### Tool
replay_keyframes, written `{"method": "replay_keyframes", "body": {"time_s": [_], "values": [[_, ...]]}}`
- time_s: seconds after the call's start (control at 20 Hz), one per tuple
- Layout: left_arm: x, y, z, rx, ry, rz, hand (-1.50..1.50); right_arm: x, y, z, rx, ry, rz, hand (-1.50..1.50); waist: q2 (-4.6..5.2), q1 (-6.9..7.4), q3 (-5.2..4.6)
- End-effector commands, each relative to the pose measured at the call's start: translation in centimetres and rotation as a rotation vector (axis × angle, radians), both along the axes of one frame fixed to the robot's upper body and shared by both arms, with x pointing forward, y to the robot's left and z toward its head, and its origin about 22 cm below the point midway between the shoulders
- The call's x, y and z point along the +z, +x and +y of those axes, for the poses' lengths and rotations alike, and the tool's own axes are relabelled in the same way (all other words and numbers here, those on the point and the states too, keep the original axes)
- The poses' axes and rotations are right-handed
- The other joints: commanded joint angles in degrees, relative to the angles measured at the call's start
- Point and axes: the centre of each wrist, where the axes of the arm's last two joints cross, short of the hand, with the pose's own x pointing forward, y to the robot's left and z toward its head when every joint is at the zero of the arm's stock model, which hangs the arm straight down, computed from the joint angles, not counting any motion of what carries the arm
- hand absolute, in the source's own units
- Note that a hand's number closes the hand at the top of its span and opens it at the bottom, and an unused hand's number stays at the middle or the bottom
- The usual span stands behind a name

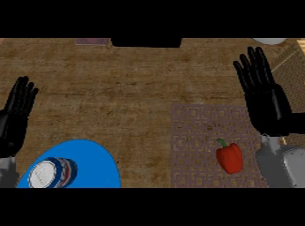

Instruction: Pick the bell pepper from the placemat and place it in the basket

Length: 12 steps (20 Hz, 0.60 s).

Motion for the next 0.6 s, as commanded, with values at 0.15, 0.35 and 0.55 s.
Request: {"method": "replay_keyframes", "body": {"time_s": [0.15,0.35,0.55], "values": [[-1.9,-1.2,-3.8,0.032,-0.054,0.015,0.00,0.9,-4.7,-3.9,-0.172,-0.264,0.017,1.50,-2.47,-3.01,0.54],[-1.8,-0.6,-7.9,-0.017,-0.138,0.059,0.00,-0.4,-8.1,0.9,0.017,-0.486,-0.157,1.50,-2.43,-2.85,0.51],[-1.4,-1.0,-7.0,-0.008,-0.124,0.068,0.00,-2.9,-10.3,6.1,-0.198,-0.567,-0.076,-1.50,-2.22,-1.75,0.42]]}}
